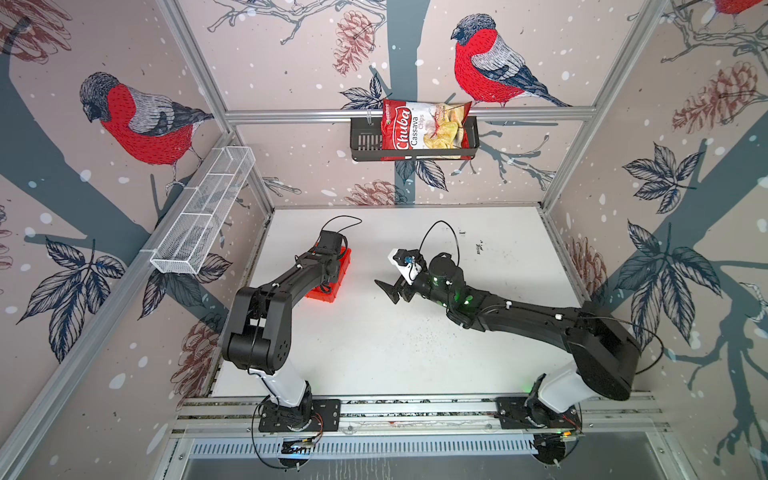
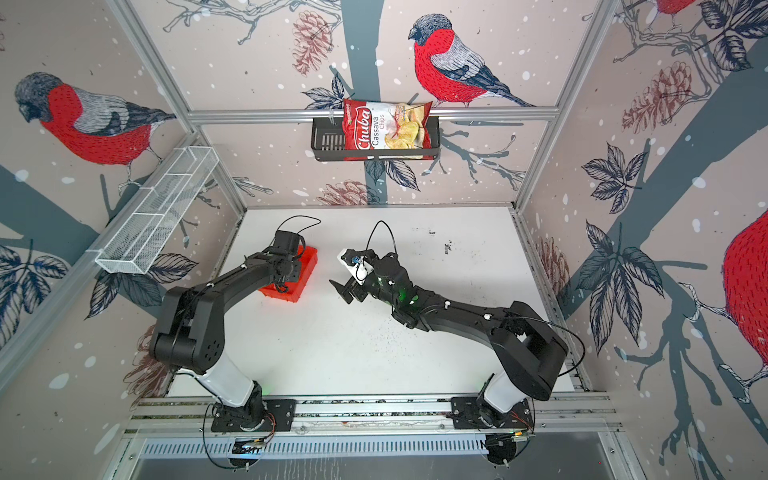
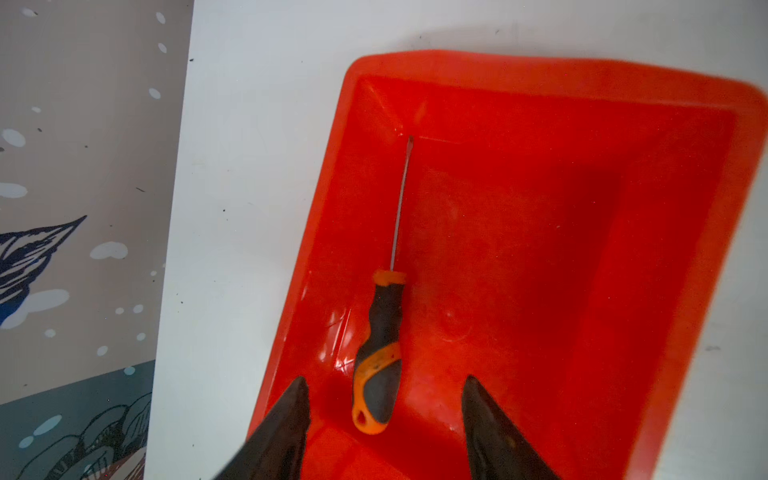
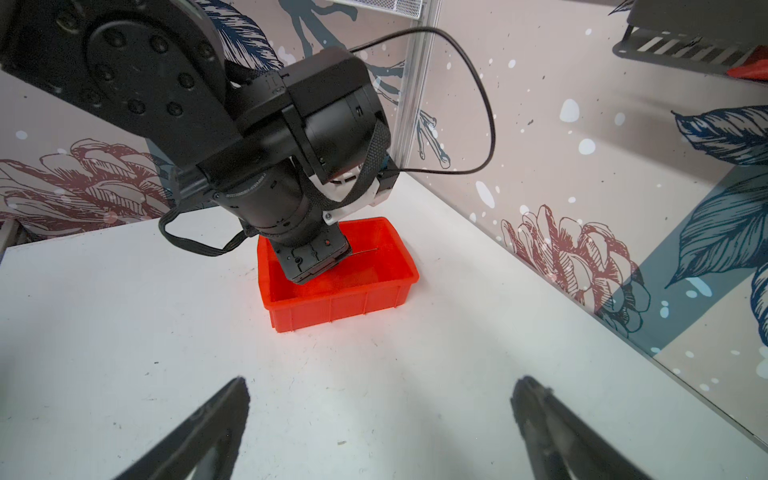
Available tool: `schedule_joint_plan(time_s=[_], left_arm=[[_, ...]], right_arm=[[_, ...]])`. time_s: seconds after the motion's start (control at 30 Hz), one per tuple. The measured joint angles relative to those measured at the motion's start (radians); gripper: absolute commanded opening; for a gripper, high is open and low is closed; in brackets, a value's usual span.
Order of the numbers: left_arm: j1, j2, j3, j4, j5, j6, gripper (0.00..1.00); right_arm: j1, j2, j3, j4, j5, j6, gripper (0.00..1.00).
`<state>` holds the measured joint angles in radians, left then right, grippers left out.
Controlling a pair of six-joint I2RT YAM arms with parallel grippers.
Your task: Put the screwdriver in the bin
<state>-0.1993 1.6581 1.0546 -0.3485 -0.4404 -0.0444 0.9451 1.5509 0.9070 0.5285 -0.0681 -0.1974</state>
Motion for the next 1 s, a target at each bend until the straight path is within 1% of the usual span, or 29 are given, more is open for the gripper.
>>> schedule_joint_plan(time_s=[0.23, 0.37, 0.43, 0.53, 0.57, 0.6, 0.7, 0.83, 1.0], left_arm=[[-0.008, -0.112, -0.046, 0.052, 0.004, 0.0, 0.71], [-0.015, -0.203, -0.127, 0.143, 0.013, 0.0, 0.86], [-0.02, -0.248, -0.179, 0.201, 0.021, 0.0, 0.91], [-0.028, -0.315, -0.265, 0.305, 0.029, 0.0, 0.93], [-0.03, -0.338, -0.298, 0.346, 0.029, 0.0, 0.96], [-0.031, -0.361, -0.331, 0.386, 0.028, 0.0, 0.96], [-0.031, -0.425, -0.437, 0.517, 0.001, 0.0, 0.97], [-0.031, -0.482, -0.601, 0.724, -0.065, 0.008, 0.96], [-0.021, -0.488, -0.731, 0.933, -0.151, 0.045, 0.97]], right_arm=[[-0.034, -0.066, -0.06, 0.043, 0.037, 0.068, 1.0], [-0.095, -0.11, -0.098, 0.085, 0.06, 0.129, 1.0], [-0.135, -0.124, -0.121, 0.099, 0.066, 0.158, 1.0], [-0.215, -0.143, -0.158, 0.108, 0.071, 0.204, 1.0], [-0.243, -0.15, -0.173, 0.115, 0.079, 0.211, 1.0], [-0.269, -0.159, -0.189, 0.118, 0.09, 0.226, 1.0], [-0.328, -0.201, -0.261, 0.143, 0.15, 0.226, 1.0], [-0.401, -0.294, -0.404, 0.199, 0.263, 0.217, 1.0], [-0.501, -0.381, -0.531, 0.272, 0.446, 0.199, 1.0]])
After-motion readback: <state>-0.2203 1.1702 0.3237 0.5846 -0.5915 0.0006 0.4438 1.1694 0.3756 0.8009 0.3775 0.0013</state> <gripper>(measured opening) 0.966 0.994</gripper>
